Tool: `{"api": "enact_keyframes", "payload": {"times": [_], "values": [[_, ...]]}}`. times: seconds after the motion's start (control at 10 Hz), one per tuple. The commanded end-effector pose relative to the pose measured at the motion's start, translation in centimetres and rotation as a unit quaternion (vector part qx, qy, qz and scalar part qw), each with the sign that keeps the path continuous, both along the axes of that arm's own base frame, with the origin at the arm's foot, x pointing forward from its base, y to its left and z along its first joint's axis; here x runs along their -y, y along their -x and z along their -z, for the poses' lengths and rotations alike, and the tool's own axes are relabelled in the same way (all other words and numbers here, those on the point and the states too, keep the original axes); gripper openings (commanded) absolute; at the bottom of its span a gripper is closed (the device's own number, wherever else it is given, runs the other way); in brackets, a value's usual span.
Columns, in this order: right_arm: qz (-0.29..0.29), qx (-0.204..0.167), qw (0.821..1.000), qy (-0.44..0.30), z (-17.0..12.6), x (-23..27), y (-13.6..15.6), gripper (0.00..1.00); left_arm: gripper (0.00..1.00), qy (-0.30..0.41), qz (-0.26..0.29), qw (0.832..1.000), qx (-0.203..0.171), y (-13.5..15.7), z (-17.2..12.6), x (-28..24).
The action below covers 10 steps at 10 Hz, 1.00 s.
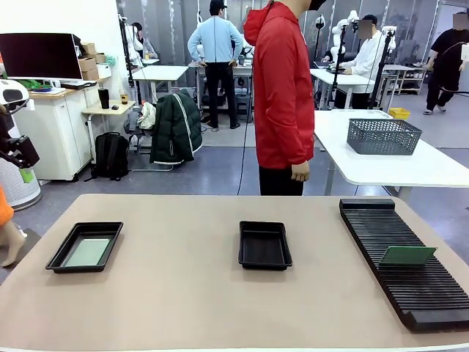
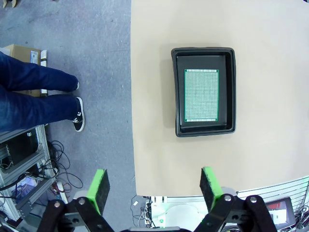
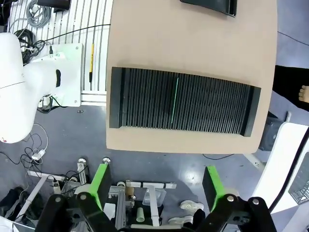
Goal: Inspect and transfer BCBs to ESD trays.
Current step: Pick up the Blank PCB from the PCB Rack and place it in the right ESD tray.
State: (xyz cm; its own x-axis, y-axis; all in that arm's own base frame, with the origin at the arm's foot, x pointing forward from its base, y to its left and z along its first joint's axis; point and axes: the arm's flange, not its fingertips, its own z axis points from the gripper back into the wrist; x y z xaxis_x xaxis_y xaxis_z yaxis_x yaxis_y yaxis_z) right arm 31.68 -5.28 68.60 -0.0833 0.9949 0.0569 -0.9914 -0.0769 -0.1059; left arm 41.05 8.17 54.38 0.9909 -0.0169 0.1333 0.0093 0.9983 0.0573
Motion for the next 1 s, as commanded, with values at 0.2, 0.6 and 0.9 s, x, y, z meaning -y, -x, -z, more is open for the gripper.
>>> {"api": "enact_keyframes", "payload": {"times": [0.2, 0.6, 0.9], "values": [[0.006, 0.001, 1.000, -0.001, 0.05, -0.17, 0.40, 1.00, 1.00, 0.000, -0.001, 1.000, 0.002, 0.13, 0.05, 0.06], [0.006, 0.001, 1.000, -0.001, 0.05, -0.17, 0.40, 1.00, 1.00, 0.000, -0.001, 1.000, 0.002, 0.13, 0.05, 0.06], [0.000, 0.003, 1.000, 0.000, -0.17, 0.04, 0.19, 1.00, 1.00, 0.000, -0.001, 1.000, 0.002, 0.13, 0.05, 0.06]]}}
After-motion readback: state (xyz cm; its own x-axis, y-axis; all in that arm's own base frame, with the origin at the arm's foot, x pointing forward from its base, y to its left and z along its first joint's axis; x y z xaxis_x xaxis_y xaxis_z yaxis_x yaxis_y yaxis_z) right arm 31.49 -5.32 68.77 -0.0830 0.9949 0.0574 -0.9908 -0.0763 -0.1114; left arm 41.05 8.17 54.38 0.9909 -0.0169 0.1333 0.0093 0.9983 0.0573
